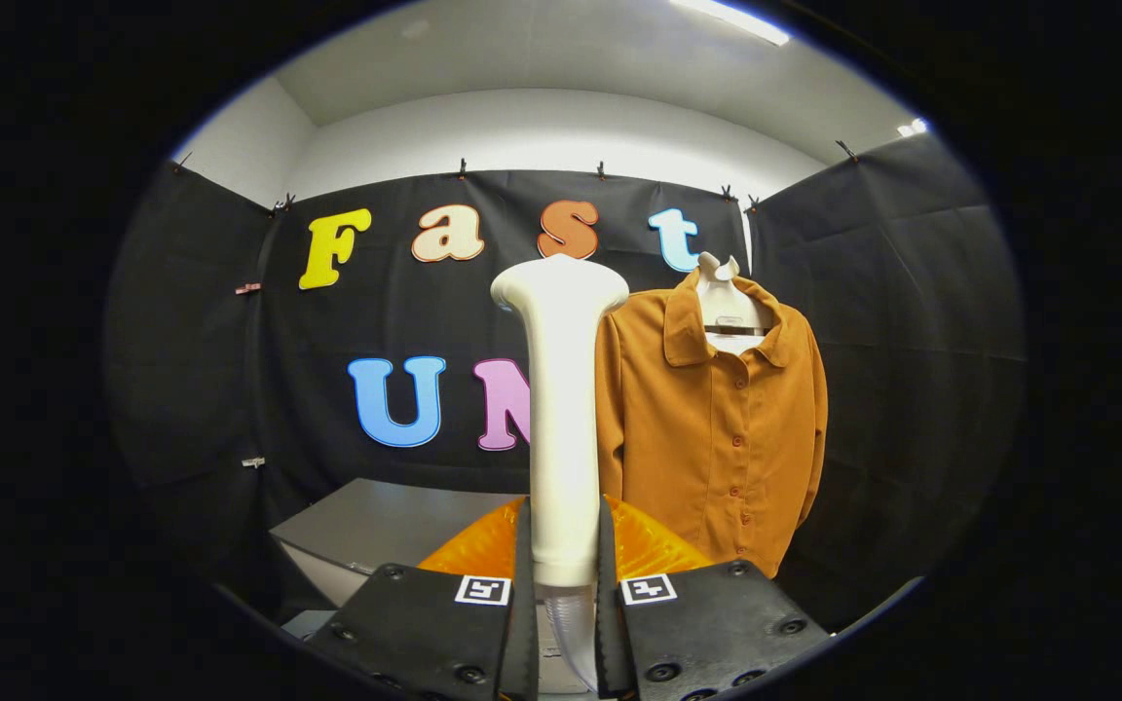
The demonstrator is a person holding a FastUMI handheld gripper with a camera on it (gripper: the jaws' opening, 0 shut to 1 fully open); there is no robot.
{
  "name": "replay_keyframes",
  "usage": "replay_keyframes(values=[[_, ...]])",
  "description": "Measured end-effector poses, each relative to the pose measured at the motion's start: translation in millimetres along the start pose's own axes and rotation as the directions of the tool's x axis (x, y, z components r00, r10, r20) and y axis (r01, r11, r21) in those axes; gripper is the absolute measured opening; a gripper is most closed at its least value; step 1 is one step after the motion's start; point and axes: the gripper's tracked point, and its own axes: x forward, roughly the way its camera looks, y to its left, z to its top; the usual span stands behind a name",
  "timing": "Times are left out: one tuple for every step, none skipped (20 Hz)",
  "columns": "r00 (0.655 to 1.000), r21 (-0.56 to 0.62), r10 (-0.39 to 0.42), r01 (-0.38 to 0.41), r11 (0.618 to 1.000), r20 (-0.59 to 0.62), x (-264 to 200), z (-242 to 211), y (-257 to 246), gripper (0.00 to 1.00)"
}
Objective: Iron the clothes twice with a garment steamer, once on the left side and once on the right side.
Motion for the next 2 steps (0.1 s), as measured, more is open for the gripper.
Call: replay_keyframes(values=[[1.000, -0.001, 0.000, 0.000, 1.000, 0.000, 0.3, -0.5, -0.1, 0.27], [1.000, -0.001, 0.001, -0.001, 1.000, -0.001, 0.7, -0.3, 0.5, 0.27]])
